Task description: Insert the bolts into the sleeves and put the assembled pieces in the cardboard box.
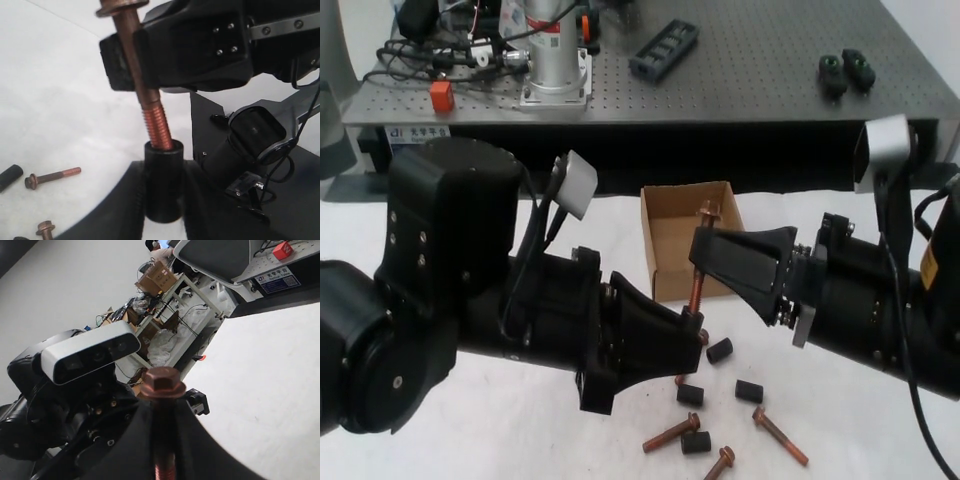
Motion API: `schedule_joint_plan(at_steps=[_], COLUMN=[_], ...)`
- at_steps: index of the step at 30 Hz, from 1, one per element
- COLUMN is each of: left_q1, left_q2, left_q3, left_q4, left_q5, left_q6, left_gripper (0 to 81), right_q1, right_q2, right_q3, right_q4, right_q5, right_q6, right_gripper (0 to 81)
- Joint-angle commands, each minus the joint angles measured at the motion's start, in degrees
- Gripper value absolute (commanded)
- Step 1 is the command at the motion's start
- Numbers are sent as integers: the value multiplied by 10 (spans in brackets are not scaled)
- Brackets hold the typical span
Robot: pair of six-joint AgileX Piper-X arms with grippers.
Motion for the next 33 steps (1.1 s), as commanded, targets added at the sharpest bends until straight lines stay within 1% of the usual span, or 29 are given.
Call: schedule_joint_plan(at_steps=[1,3,6,7,8,10,13,17,21,24,27,29,31,33], left_q1=[1,1,1,1,1,1,1,1,1,1,1,1,1,1], left_q2=[-6,-6,-6,-6,-6,-6,-6,0,39,90,146,180,220,266], left_q3=[-4,-4,-4,-4,-4,-4,-4,-4,-14,-32,-57,-89,-142,-223], left_q4=[-18,-23,-39,-45,-53,-71,-107,-187,-290,-367,-422,-389,-300,-167], left_q5=[-22,-22,-22,-30,-46,-72,-118,-169,-238,-279,-301,-306,-314,-330], left_q6=[18,39,79,82,82,82,75,72,4,-33,-88,-138,-169,-179], left_gripper=[7,7,7,7,7,7,7,7,7,7,7,7,7,7], right_q1=[4,4,4,4,-1,-16,-52,-116,-179,-209,-230,-242,-250,-256], right_q2=[1,1,1,1,-1,-8,-37,-98,-170,-211,-237,-244,-245,-245], right_q3=[-1,-1,-1,-1,-1,-1,-1,-1,-1,-1,-1,-1,-1,-1], right_q4=[3,3,3,3,3,2,12,61,164,245,297,320,335,356], right_q5=[-28,-28,-28,-27,-27,-27,-27,-27,-27,-27,-24,-23,-23,-21], right_q6=[-28,-50,-70,-71,-71,-79,-80,-80,-119,-146,-169,-171,-171,-171], right_gripper=[9,102,354,408,430,421,388,386,386,386,386,386,386,386])
